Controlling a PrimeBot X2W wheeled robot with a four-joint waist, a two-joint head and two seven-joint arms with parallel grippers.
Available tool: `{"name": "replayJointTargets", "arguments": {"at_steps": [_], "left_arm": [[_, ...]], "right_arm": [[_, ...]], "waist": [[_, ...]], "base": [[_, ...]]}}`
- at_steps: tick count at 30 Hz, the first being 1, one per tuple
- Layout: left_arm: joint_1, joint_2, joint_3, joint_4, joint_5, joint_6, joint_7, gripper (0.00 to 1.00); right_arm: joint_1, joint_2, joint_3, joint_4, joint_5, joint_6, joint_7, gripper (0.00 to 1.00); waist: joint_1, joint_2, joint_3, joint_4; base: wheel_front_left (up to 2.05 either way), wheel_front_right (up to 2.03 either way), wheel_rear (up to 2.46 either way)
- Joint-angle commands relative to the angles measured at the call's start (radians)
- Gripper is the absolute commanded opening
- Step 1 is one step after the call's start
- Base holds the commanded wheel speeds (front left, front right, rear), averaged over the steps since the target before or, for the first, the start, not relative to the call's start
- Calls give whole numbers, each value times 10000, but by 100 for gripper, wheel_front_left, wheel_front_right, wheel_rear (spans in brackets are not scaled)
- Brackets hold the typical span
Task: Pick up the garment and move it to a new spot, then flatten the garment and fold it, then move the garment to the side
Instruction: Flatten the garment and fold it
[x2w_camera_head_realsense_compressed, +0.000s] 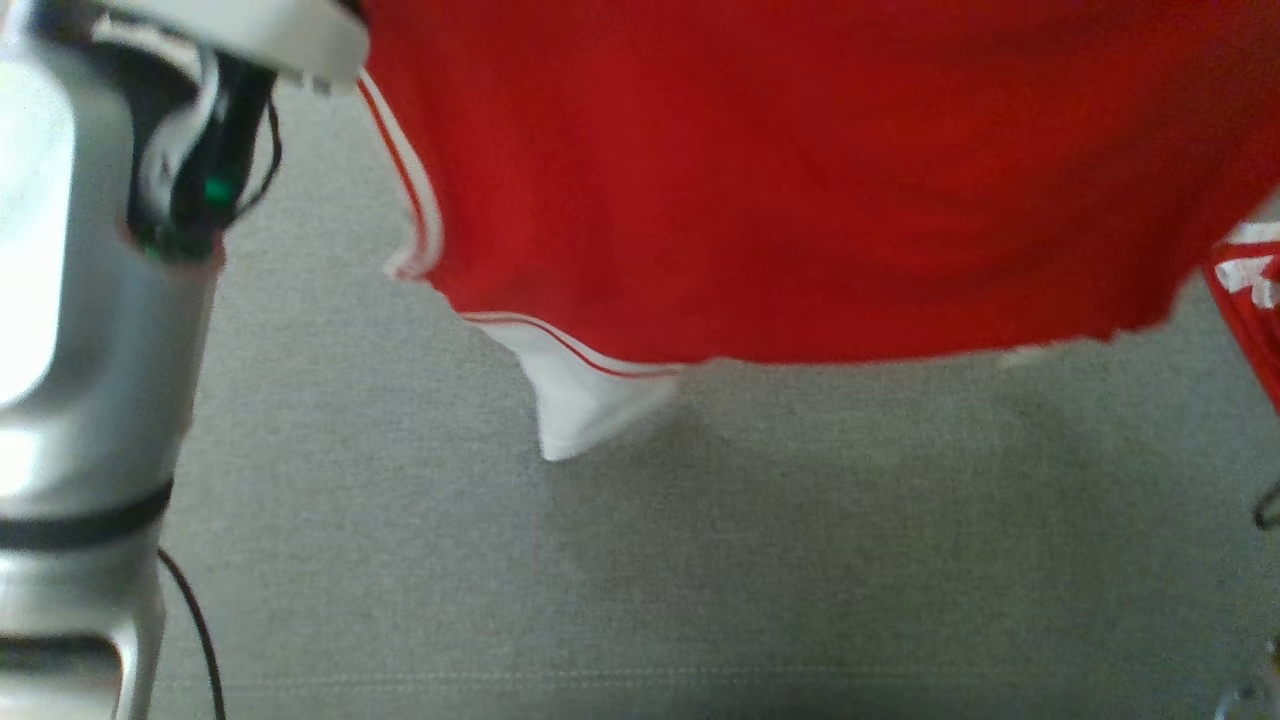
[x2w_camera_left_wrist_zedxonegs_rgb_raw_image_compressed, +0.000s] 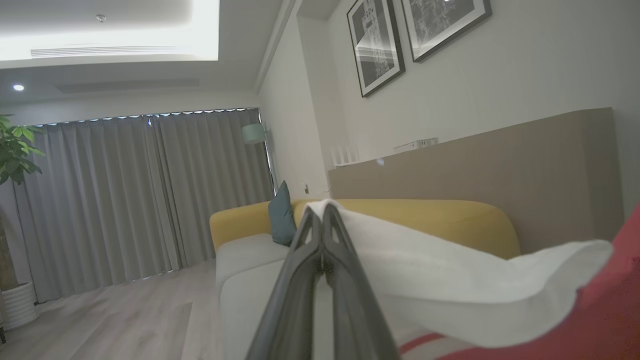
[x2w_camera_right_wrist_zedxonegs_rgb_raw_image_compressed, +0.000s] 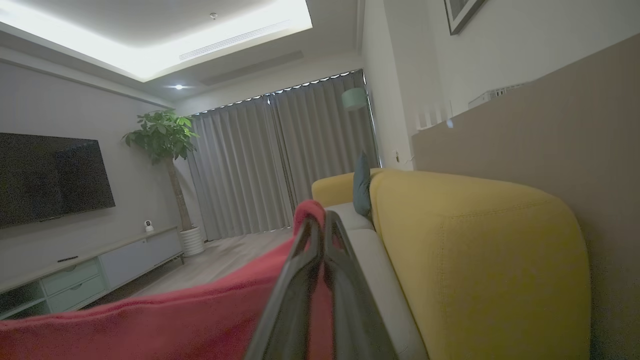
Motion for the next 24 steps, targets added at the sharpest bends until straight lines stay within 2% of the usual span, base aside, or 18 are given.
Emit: {"name": "replayJointTargets", "arguments": {"at_steps": [1,10,11,16,20,24], "left_arm": [[-958,228,390,340,55,-41,-230,0],[-3617,105,376,4510,646,-212,-1928,0],[-3617,105,376,4510,646,-212,-1928,0],[-5150,182,420,6367,971,-200,-2833,0],[-6077,141,564,7185,1067,-167,-3174,0],[-6383,-138,658,7786,955,-314,-3241,0]], "right_arm": [[-827,52,485,150,45,-7,-241,0],[-4146,948,1758,4200,331,-7,-2406,0],[-4146,948,1758,4200,331,-7,-2406,0],[-6125,1219,2167,6655,313,-7,-4152,0],[-7362,1368,2626,8237,440,-7,-5434,0],[-8084,1425,3148,9754,508,-7,-5917,0]], "waist": [[0,0,272,-172],[0,0,1279,-645],[0,0,1279,-645],[0,0,1806,-829],[0,0,2387,-822],[0,0,3186,-634]], "base": [[0,0,0],[0,0,0],[0,0,0],[0,0,0],[0,0,0],[0,0,0]]}}
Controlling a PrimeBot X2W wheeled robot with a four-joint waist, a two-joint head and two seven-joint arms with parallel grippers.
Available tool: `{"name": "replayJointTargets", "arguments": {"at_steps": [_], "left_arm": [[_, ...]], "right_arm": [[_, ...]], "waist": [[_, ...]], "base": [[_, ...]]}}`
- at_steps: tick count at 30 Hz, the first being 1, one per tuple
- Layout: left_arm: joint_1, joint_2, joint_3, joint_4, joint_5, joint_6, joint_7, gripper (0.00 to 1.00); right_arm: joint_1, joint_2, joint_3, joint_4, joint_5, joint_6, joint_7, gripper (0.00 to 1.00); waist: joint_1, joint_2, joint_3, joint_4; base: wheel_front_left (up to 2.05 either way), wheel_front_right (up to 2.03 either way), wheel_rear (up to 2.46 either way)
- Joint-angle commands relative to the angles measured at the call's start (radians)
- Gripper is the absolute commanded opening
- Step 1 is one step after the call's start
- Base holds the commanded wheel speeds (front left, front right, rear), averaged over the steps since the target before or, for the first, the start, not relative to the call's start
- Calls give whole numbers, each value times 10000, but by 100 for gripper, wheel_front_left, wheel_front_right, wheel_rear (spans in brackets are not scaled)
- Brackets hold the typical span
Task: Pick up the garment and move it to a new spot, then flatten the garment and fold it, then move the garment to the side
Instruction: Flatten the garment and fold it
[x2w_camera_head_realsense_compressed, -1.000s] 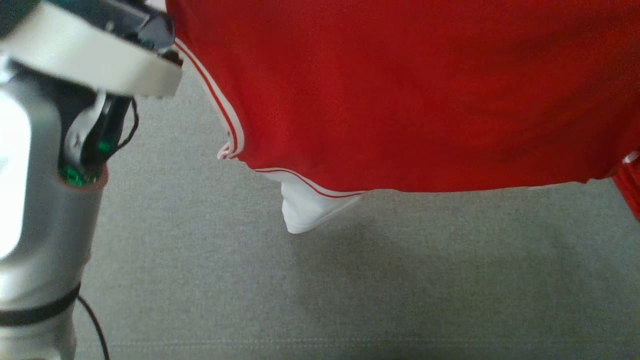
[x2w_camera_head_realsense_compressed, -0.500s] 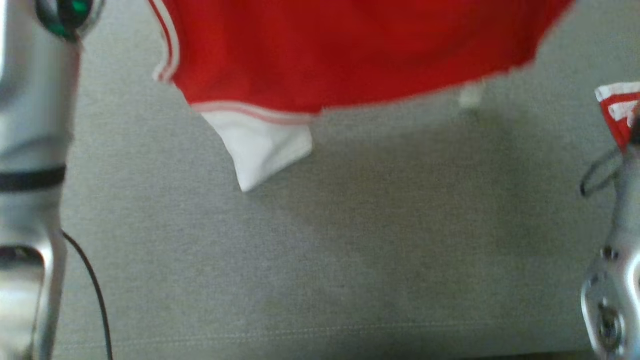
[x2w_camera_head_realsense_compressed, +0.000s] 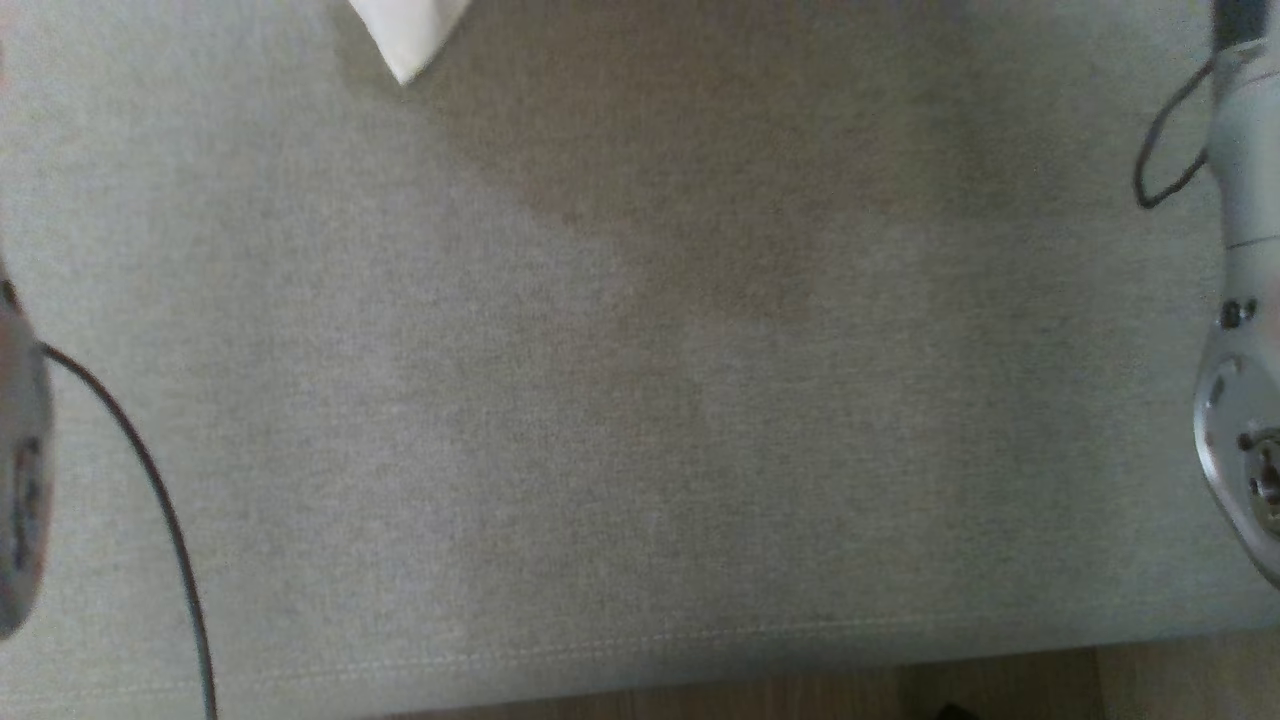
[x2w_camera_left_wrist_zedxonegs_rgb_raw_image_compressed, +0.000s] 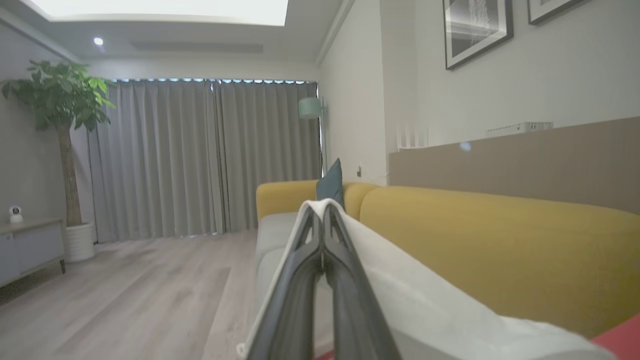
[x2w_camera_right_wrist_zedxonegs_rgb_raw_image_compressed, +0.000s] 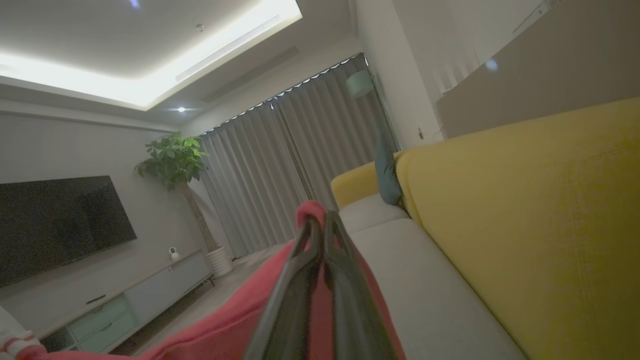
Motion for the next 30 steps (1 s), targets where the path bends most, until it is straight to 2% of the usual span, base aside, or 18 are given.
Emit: {"name": "replayJointTargets", "arguments": {"at_steps": [1,8,13,18,25,30], "left_arm": [[-170,266,204,-68,-95,-61,-36,0],[714,-37,399,932,-537,-363,-41,0],[1280,-184,369,1650,-889,-471,-42,0],[2110,-244,421,2051,-1273,-500,-42,0],[4510,-240,842,1156,-1994,-509,-43,0],[6792,-297,367,99,-1832,-510,-43,0]], "right_arm": [[-322,303,234,143,132,-7,-155,0],[-278,336,1331,1604,606,-7,-443,0],[313,297,1958,1800,1170,-7,-566,0],[1241,-61,2550,1779,1403,-7,-635,0],[3353,-531,2996,1059,1869,-7,-805,0],[5479,-1027,3001,72,2136,-7,-847,0]], "waist": [[-1,0,655,167],[-1,0,1528,352],[-1,0,1676,442],[-1,0,1456,553],[-1,0,501,648],[-1,0,-444,804]], "base": [[0,0,0],[0,0,0],[0,0,0],[0,0,0],[0,0,0],[0,0,0]]}}
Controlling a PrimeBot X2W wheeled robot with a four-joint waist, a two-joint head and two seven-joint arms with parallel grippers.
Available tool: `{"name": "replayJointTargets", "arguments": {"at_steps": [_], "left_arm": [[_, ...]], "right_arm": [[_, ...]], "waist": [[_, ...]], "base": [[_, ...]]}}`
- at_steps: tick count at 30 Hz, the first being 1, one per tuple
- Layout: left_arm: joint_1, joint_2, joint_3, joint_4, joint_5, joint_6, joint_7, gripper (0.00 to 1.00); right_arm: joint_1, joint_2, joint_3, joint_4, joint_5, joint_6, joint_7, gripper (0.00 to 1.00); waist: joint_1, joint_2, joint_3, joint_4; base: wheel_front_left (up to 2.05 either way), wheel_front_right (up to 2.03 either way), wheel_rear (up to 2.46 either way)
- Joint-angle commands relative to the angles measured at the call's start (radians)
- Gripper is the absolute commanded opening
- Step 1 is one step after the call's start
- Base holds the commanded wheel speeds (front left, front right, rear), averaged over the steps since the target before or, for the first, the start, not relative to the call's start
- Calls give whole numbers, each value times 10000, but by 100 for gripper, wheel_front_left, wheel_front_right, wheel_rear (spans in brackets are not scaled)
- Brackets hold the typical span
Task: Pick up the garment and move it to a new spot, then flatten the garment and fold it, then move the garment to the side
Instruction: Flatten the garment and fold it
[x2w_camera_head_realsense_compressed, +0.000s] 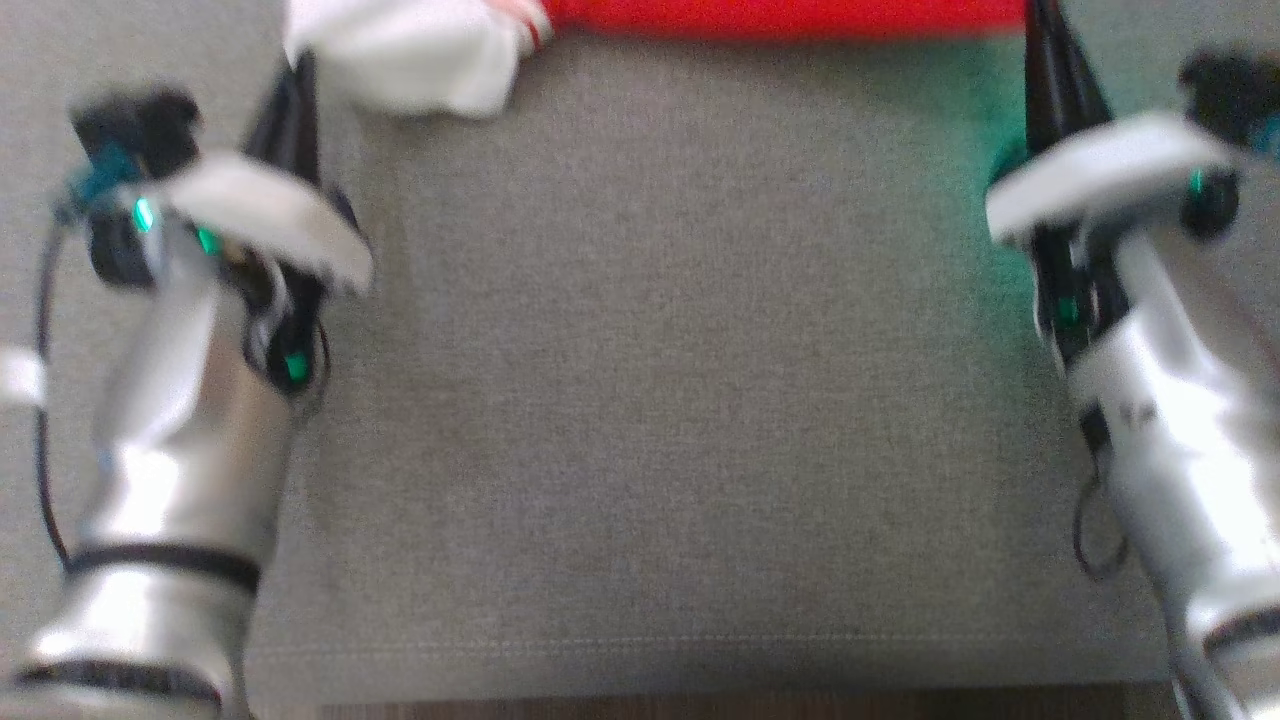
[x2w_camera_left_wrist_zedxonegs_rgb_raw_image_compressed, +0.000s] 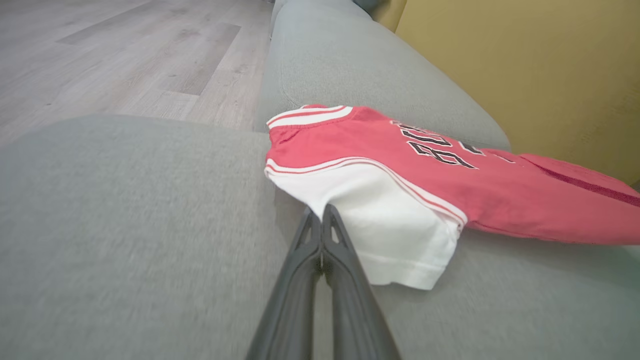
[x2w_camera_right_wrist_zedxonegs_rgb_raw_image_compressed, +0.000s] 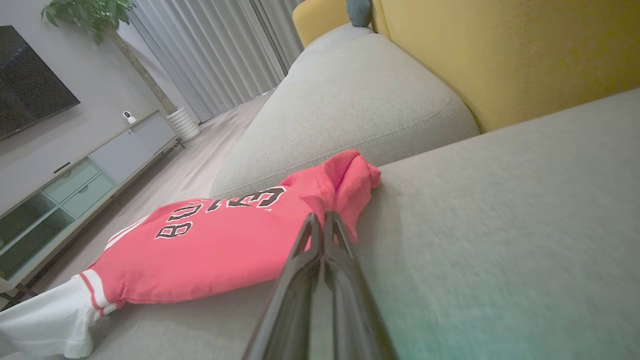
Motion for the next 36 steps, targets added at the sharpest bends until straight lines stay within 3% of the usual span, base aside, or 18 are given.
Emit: {"name": "replayJointTargets", "arguments": {"at_steps": [1,6,10,17,18,20,25,30,36], "left_arm": [[726,454,198,-837,85,-59,-49,0],[2549,478,237,-2083,92,64,-49,0],[4471,536,214,-3668,5,455,99,0],[7715,932,427,-7313,-237,1721,1391,0],[8575,1057,485,-8444,-287,2122,1880,0],[9331,1172,487,-9432,-325,2445,2356,0],[10754,1361,536,-11190,-433,3166,3346,0],[11565,1556,617,-12256,-568,3638,4155,0],[11288,1844,687,-12550,-950,3478,4851,0]], "right_arm": [[998,-140,13,-754,174,-7,-123,0],[2834,-392,-386,-1734,192,-7,13,0],[4840,-464,-1246,-2892,-2,-7,421,0],[8130,262,-3187,-5766,-1117,-7,2163,0],[8924,583,-3747,-6732,-1545,-7,2876,0],[9605,853,-4199,-7650,-1929,-7,3641,0],[10761,1222,-4922,-9439,-2559,-7,5386,0],[11259,1286,-5303,-10306,-3024,-7,6584,0],[10972,1292,-5442,-10374,-3015,-7,7542,0]], "waist": [[1,0,-803,145],[1,0,-1487,185],[1,0,-2054,235],[1,0,-2766,206],[1,0,-2932,194],[1,0,-3076,175],[1,0,-3359,124],[1,0,-3519,105],[1,0,-3312,72]], "base": [[0,0,0],[0,0,0],[0,0,0],[0,0,0],[0,0,0],[0,0,0],[0,0,0],[0,0,0],[0,0,0]]}}
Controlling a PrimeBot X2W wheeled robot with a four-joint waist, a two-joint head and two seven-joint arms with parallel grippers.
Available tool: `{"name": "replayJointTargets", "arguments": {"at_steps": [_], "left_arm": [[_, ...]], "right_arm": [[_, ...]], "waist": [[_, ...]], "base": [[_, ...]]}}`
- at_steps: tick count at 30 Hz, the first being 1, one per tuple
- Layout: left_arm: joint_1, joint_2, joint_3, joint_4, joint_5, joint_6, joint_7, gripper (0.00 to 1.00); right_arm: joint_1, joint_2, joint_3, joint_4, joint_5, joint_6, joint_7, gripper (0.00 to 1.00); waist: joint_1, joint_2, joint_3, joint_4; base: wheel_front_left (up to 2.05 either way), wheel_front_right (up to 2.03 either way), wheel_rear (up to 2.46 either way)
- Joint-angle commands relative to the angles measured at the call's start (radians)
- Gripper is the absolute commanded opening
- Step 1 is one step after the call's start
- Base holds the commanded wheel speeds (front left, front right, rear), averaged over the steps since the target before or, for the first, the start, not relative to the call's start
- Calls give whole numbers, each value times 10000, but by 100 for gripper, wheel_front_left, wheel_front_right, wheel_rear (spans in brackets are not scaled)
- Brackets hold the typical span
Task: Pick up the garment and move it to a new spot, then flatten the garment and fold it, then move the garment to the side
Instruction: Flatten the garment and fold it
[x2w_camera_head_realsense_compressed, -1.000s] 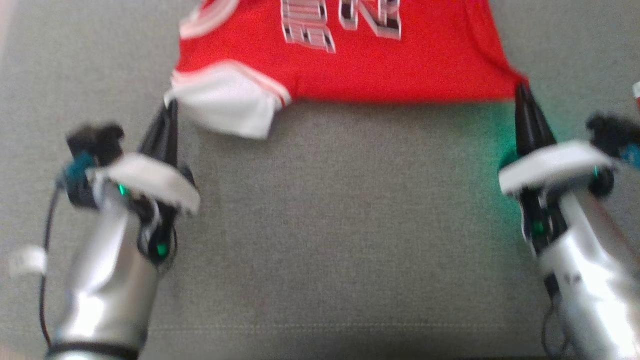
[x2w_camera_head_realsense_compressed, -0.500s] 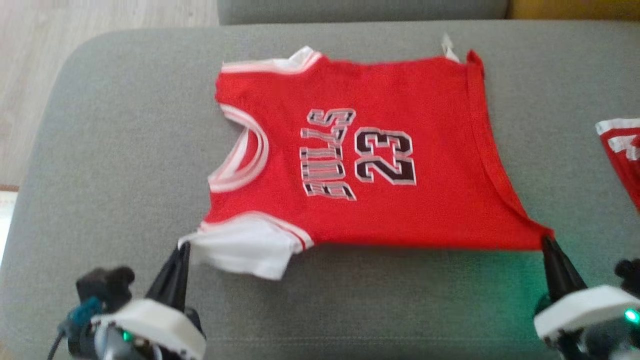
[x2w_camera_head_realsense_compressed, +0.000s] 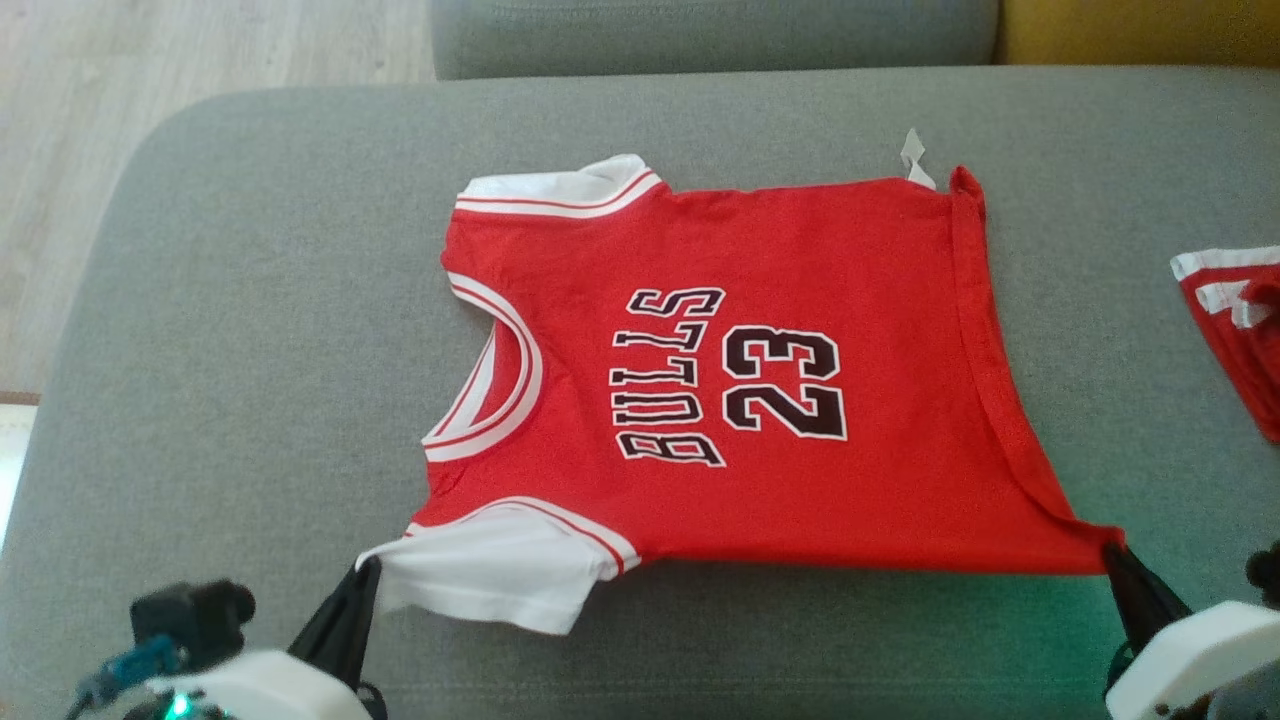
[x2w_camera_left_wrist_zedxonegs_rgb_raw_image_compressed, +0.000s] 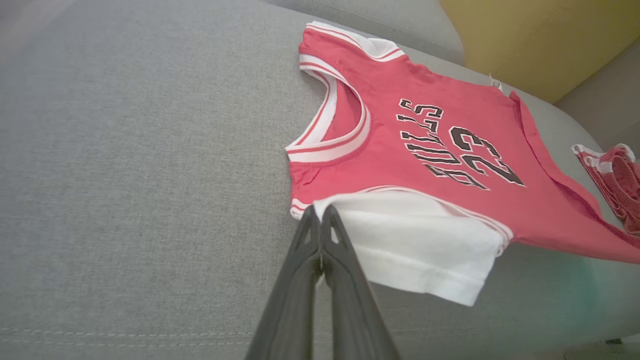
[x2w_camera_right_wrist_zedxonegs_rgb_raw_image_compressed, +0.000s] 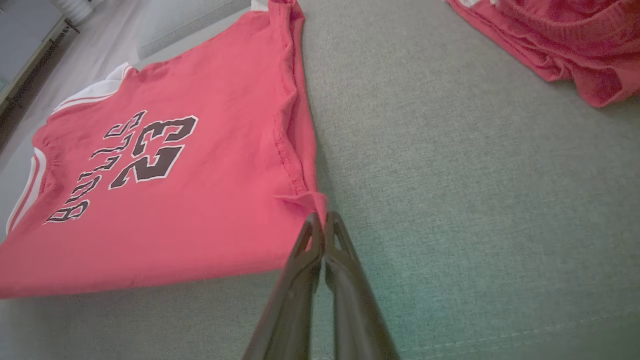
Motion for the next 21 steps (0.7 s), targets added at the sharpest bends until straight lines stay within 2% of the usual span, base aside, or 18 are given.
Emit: {"name": "replayJointTargets", "arguments": {"at_steps": [1,8,9,14,18,19,20,21], "left_arm": [[-838,250,496,-264,-267,-198,165,0],[-2361,658,648,900,-1139,-1040,969,0],[-2361,658,648,900,-1139,-1040,969,0],[-3649,724,484,1966,-1389,-1622,1222,0],[-4554,565,346,2891,-1519,-1939,1232,0],[-4749,486,326,3104,-1559,-2009,1174,24],[-4930,367,342,3298,-1630,-2084,1041,83],[-5076,294,310,3499,-1645,-2172,940,100]], "right_arm": [[-670,-119,43,-298,-16,-7,243,0],[-2164,-117,119,296,-281,-7,1298,0],[-2164,-117,119,296,-281,-7,1298,0],[-3206,-117,296,856,-464,-7,1356,0],[-3788,-117,467,1313,-403,-7,966,0],[-3902,-117,515,1363,-395,-7,736,0],[-3992,-117,566,1440,-338,-7,520,37],[-4057,-117,665,1510,-282,-7,309,91]], "waist": [[1,-1,179,-39],[1,-1,910,-225],[1,-1,910,-225],[1,-1,1347,-252],[1,-1,1583,-254],[1,-1,1633,-254],[1,-1,1675,-266],[1,-1,1705,-274]], "base": [[0,0,0],[0,0,0],[0,0,0],[0,0,0],[0,0,0],[0,0,0],[0,0,0],[0,0,0]]}}
